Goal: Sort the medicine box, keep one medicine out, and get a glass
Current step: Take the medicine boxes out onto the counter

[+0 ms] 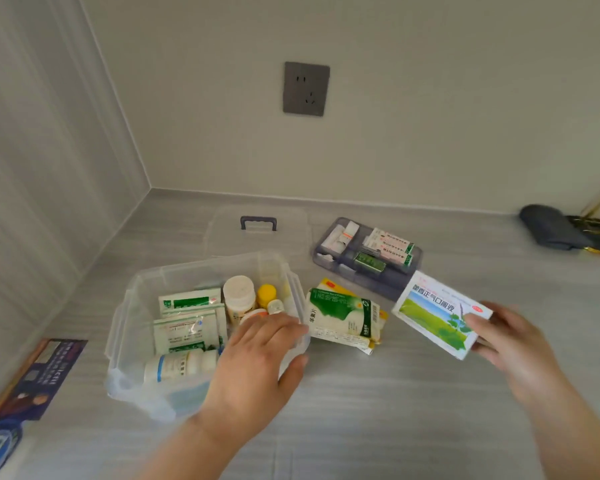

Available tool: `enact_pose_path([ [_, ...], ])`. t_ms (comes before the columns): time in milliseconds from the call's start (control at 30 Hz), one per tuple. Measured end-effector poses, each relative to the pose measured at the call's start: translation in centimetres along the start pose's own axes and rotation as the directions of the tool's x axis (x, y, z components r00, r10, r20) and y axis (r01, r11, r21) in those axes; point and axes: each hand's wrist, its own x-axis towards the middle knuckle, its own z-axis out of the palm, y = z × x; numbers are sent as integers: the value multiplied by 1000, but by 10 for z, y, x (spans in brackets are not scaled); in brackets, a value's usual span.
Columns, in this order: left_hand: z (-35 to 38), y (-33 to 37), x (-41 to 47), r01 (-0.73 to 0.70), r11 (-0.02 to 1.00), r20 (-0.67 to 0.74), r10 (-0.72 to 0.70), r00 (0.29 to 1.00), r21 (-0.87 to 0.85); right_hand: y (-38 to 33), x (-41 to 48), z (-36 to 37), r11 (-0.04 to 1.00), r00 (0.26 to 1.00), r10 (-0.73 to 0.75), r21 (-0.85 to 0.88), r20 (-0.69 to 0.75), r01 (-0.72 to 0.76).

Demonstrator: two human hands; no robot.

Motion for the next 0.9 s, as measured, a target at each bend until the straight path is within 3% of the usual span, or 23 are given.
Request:
enact_pose_path([
  [267, 14, 9, 12, -5, 991, 159, -16, 987, 131, 43, 18, -39, 969, 966, 245, 13, 79, -247],
  [433, 16, 10, 10, -25, 990, 162, 2, 987, 141, 51, 31, -42, 946, 963, 267, -198, 26, -256],
  [533, 15, 14, 13, -1, 989, 172, -25, 985, 148, 52, 40, -43, 879, 981, 191, -438, -45, -191],
  [667, 13, 18, 14, 8, 992, 173, -30, 984, 130, 54, 43, -45, 793, 988, 132, -589, -76, -151],
  [733, 11, 16, 13, 3, 998, 154, -13, 988, 68, 51, 42, -41, 707, 991, 1, -701, -135, -96],
  [800, 8, 12, 11, -10, 1000, 100, 8, 995, 19, 41, 35, -27, 662, 964, -227, -748, -137, 50],
  [900, 0, 5, 6, 10, 1000, 49, -10, 999, -5, 27, 25, 14, 623, 901, -423, -690, 98, 368],
])
